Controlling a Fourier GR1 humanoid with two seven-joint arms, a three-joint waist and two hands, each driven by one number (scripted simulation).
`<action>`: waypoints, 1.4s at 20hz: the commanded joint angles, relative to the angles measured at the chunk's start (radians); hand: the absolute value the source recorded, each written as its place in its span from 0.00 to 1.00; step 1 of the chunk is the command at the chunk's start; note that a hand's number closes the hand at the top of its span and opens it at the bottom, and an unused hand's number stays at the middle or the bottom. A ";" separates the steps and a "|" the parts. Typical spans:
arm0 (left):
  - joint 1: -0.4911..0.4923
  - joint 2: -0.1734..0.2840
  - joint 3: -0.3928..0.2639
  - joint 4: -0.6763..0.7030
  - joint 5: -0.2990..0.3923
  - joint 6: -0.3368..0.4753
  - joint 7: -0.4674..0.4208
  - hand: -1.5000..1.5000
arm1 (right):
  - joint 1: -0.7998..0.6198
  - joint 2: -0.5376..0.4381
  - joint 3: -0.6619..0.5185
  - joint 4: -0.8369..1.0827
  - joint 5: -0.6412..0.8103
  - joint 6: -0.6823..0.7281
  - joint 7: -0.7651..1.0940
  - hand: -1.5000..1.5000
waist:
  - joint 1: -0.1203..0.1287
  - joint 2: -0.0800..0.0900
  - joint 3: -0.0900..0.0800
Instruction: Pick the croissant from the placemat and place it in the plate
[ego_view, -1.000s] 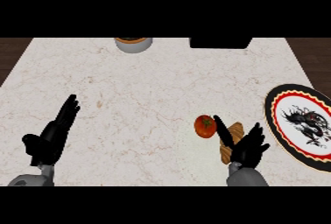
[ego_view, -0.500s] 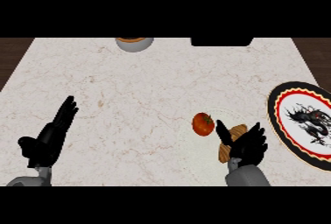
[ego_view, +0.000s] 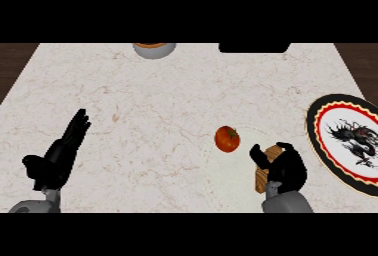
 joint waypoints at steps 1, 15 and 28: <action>-0.045 -0.035 0.001 0.086 -0.041 0.007 -0.062 0.50 | -0.024 0.009 0.017 0.062 -0.029 0.026 0.070 1.00 | 0.003 0.010 0.010; 0.026 -0.017 0.043 0.024 -0.015 -0.001 -0.019 0.50 | 0.248 -0.445 -0.001 -0.060 -0.094 0.086 -0.548 1.00 | -0.063 -0.003 0.019; 0.083 0.008 0.082 0.004 -0.004 0.008 -0.022 0.50 | 0.433 -0.863 -0.320 -0.192 -0.650 0.130 -1.286 1.00 | -0.106 -0.024 0.017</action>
